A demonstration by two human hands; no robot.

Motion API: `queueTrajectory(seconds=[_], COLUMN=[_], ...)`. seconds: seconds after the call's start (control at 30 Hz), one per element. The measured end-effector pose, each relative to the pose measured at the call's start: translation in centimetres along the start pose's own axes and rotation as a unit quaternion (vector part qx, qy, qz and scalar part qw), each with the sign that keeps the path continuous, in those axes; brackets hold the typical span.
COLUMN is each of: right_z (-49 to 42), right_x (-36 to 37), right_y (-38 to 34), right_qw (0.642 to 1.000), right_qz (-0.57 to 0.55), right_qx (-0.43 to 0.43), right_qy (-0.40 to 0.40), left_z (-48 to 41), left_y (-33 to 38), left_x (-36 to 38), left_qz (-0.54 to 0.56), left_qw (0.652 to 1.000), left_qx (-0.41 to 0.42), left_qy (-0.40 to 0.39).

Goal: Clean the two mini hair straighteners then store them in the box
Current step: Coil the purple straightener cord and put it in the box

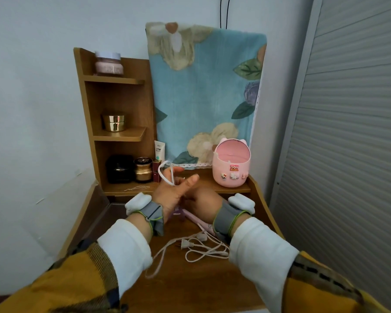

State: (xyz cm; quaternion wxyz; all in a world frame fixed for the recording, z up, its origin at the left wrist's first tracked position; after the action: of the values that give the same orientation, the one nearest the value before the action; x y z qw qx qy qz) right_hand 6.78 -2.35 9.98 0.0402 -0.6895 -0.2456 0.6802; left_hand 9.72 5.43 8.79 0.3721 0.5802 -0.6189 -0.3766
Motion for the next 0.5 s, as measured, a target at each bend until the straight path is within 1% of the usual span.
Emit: queueTrajectory(seconds=[0.03, 0.07, 0.1, 0.17, 0.23, 0.27, 0.33, 0.4, 0.47, 0.5], right_z=[0.1, 0.1, 0.2, 0.5, 0.8, 1.1, 1.5, 1.8, 1.8, 1.6], right_x=[0.1, 0.1, 0.2, 0.5, 1.1, 1.2, 1.8, 2.2, 2.0, 1.4], right_y=[-0.1, 0.0, 0.3, 1.9, 3.8, 4.6, 5.8, 6.5, 7.2, 7.3], right_qw=[1.0, 1.0, 0.999, 0.989, 0.969, 0.963, 0.955, 0.952, 0.958, 0.967], right_qz=[-0.004, -0.02, -0.043, -0.11, -0.174, -0.18, -0.162, -0.149, -0.125, -0.106], right_qx=[0.001, 0.005, 0.014, 0.072, 0.129, 0.144, 0.156, 0.163, 0.169, 0.164], right_qy=[-0.01, -0.019, -0.029, -0.069, -0.119, -0.143, -0.192, -0.211, -0.192, -0.163], left_z=[-0.1, -0.2, -0.1, 0.1, 0.3, 0.4, 0.4, 0.4, 0.4, 0.5], left_y=[0.2, 0.3, 0.1, 0.0, -0.1, -0.1, -0.2, -0.5, -0.8, -1.0], left_x=[-0.4, -0.6, -0.6, -0.3, -0.3, -0.4, -0.7, -0.9, -0.8, -0.8], left_qz=[-0.032, -0.023, 0.023, 0.142, 0.201, 0.217, 0.22, 0.188, 0.16, 0.146], left_qw=[0.999, 0.999, 0.999, 0.988, 0.976, 0.972, 0.97, 0.976, 0.98, 0.982], left_qx=[0.015, 0.018, 0.006, -0.034, -0.067, -0.074, -0.089, -0.108, -0.115, -0.115], left_qy=[0.016, 0.032, 0.045, 0.057, 0.059, 0.055, 0.046, 0.03, 0.008, 0.0])
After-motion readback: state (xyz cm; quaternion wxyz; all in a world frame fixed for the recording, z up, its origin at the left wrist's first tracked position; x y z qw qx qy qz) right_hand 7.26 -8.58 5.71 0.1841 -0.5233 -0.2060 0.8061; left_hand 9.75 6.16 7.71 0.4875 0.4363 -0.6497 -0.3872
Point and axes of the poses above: each hand's wrist, its own z-axis away from the middle knuckle, its own x-axis out of the palm, y = z × x, the point moved 8 cm from there along -z, towards the middle knuckle, and after that the axes turned 12 degrees about x, right-handed, at the moved point
